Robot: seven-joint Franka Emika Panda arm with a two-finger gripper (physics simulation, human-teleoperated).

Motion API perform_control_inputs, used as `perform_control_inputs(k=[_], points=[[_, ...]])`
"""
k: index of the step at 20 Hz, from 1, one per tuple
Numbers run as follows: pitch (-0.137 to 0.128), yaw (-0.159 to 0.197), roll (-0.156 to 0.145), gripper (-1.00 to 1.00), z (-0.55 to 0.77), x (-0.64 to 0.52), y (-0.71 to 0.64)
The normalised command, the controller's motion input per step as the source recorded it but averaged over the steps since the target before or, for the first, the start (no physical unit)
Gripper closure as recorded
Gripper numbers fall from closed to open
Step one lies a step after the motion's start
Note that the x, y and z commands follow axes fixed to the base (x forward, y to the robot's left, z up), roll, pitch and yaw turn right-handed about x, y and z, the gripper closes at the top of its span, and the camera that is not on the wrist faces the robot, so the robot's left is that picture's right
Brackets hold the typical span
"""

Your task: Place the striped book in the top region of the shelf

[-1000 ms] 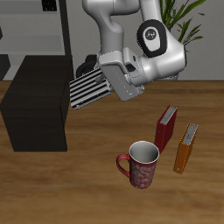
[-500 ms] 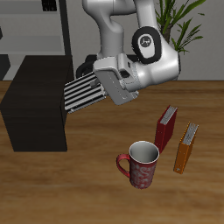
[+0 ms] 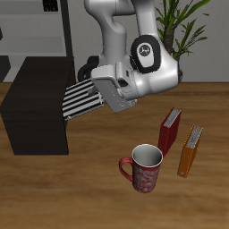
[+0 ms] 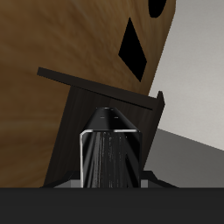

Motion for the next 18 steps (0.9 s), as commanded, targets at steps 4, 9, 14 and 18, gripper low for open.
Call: perform_control_inputs(k=[4,9,14,18], points=[[0.015,0.001,-0.015,1.0,-0.09,0.07,-0.08],[0.03,-0.012,-0.009,1.0,-0.11,0.07,-0.09],[-0.003,-0.021,-0.017,1.0,0.01,0.07,-0.06],[0.039,-0.027,-0.014,1.0,-0.05,0.03,-0.14]])
